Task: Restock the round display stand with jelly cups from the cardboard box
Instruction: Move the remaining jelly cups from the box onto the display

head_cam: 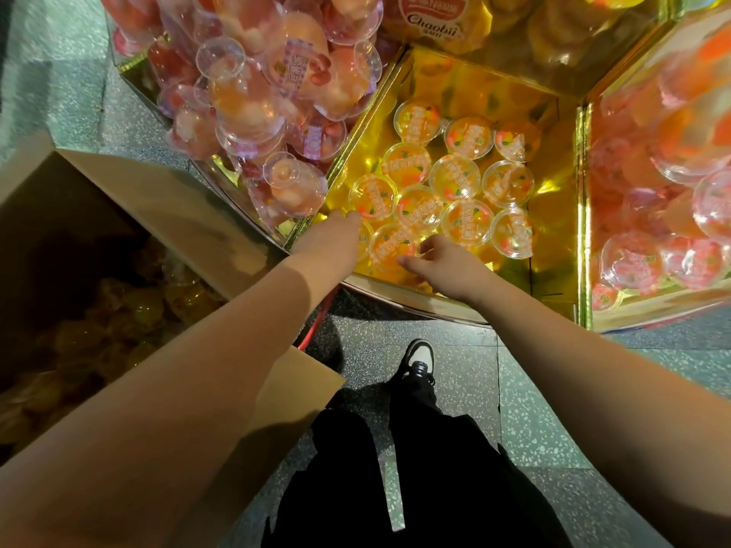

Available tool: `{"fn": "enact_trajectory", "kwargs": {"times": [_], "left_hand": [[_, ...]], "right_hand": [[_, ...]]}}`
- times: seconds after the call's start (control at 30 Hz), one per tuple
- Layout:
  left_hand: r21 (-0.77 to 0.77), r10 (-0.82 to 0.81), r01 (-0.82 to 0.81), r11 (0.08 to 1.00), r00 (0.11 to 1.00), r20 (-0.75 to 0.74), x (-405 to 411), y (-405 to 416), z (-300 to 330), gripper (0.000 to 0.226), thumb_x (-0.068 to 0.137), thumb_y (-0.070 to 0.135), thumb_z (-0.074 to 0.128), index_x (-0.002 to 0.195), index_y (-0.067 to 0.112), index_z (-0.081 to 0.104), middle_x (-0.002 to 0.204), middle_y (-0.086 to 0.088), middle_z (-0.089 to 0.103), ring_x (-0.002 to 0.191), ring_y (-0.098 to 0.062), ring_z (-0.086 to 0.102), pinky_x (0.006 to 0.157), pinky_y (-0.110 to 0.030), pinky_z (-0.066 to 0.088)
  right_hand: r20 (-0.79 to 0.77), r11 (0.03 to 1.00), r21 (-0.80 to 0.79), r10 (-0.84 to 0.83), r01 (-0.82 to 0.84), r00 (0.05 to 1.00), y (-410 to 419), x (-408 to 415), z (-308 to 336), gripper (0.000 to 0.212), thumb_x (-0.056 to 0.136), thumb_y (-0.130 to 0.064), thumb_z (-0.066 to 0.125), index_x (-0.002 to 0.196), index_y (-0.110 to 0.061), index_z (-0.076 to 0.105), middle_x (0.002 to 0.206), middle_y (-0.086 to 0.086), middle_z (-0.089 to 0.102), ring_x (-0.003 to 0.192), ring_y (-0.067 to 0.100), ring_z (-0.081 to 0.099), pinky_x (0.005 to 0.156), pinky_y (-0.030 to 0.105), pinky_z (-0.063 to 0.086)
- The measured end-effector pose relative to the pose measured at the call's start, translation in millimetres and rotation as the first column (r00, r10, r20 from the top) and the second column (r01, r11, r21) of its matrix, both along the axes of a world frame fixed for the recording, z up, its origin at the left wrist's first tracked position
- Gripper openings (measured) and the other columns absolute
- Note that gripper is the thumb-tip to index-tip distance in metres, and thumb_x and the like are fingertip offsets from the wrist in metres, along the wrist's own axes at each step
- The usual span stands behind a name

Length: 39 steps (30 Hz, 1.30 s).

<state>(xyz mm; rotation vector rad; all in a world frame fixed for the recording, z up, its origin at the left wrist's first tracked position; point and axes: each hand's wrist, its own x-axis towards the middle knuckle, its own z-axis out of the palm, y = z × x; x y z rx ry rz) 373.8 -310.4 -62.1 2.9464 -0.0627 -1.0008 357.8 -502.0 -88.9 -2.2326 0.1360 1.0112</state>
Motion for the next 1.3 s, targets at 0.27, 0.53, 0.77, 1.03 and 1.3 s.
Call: {"fn": "enact_trajectory", "kwargs": {"times": [0.27, 0.53, 0.77, 1.03, 1.3], "left_hand": [[-0.004, 0.047, -0.047, 0.999, 0.999, 0.007, 2.4, 1.4, 0.7, 0.057, 0.092, 0.006, 0.062, 0.14, 0.013, 0.032, 0.136, -0.015, 0.037, 0.115, -0.042, 0.056, 0.072, -0.044, 0.042], [0.037, 0.033, -0.035, 0.999, 0.998, 0.05, -4.1, -5.1, 6.3, 0.041, 0.093, -0.004, 0.048, 0.133, 0.007, 0.044, 0.143, -0.016, 0.026, 0.108, -0.04, 0.058, 0.072, -0.044, 0.043], [-0.005, 0.048, -0.048, 0.999, 0.997, 0.06, -4.6, 2.2, 4.4, 0.031, 0.097, 0.005, 0.046, 0.126, 0.012, 0.054, 0.125, -0.012, 0.052, 0.11, -0.035, 0.057, 0.076, -0.041, 0.043], [-0.197, 0.074, -0.073, 0.978, 0.997, -0.001, -9.9, 13.6, 34.9, 0.037, 0.101, 0.032, 0.05, 0.132, 0.013, 0.056, 0.127, -0.013, 0.059, 0.114, -0.031, 0.056, 0.081, -0.037, 0.043], [-0.596, 0.536, -0.408, 0.691, 0.843, 0.045, -75.8, 114.7, 115.4, 0.024, 0.099, 0.041, 0.053, 0.118, 0.028, 0.062, 0.099, 0.011, 0.059, 0.084, -0.007, 0.053, 0.071, -0.026, 0.04]], "right_hand": [[-0.163, 0.999, 0.032, -0.006, 0.011, 0.987, 19.8, 15.5, -3.6, 0.047, 0.1, -0.053, 0.045, 0.075, -0.017, 0.062, 0.096, 0.008, 0.077, 0.094, 0.023, 0.07, 0.094, 0.039, 0.051], [-0.041, 0.978, -0.169, 0.113, -0.119, 0.993, 25.1, 18.8, -0.9, 0.062, 0.099, -0.058, 0.044, 0.106, -0.002, 0.068, 0.103, 0.015, 0.073, 0.102, 0.03, 0.066, 0.093, 0.042, 0.051], [-0.15, 0.997, -0.079, -0.031, 0.02, 0.988, 28.4, 17.0, 1.0, 0.049, 0.098, -0.054, 0.049, 0.073, -0.014, 0.06, 0.104, 0.008, 0.074, 0.093, 0.022, 0.065, 0.086, 0.033, 0.049], [-0.206, 0.975, -0.22, -0.07, 0.023, 0.976, 22.0, 18.7, 26.0, 0.074, 0.085, -0.073, 0.052, 0.099, -0.002, 0.071, 0.101, 0.008, 0.075, 0.097, 0.024, 0.069, 0.096, 0.044, 0.053], [0.236, 0.946, -0.3, 0.196, -0.12, 0.952, 83.1, 8.8, 130.6, 0.039, 0.097, -0.047, 0.053, 0.113, -0.012, 0.061, 0.102, 0.007, 0.064, 0.096, 0.028, 0.06, 0.078, 0.035, 0.047]]}}
